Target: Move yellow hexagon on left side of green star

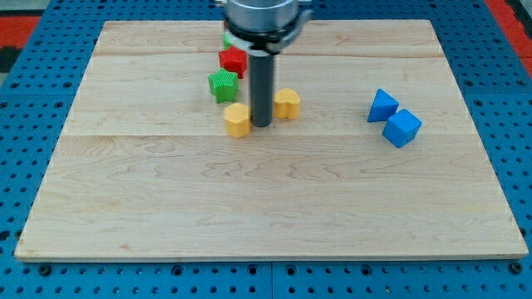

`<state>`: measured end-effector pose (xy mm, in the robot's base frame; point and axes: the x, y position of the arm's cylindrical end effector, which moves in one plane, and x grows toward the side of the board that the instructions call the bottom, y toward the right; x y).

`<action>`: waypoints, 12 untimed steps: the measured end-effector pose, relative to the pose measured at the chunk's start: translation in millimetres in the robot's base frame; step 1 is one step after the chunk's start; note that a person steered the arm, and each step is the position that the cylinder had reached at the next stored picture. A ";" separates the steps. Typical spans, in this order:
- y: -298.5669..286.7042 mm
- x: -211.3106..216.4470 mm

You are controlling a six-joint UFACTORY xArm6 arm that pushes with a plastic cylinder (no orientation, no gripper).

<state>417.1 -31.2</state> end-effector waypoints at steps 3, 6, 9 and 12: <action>-57.8 36.8; -108.3 1.5; -174.3 -13.3; -92.7 -9.1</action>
<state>407.9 -123.8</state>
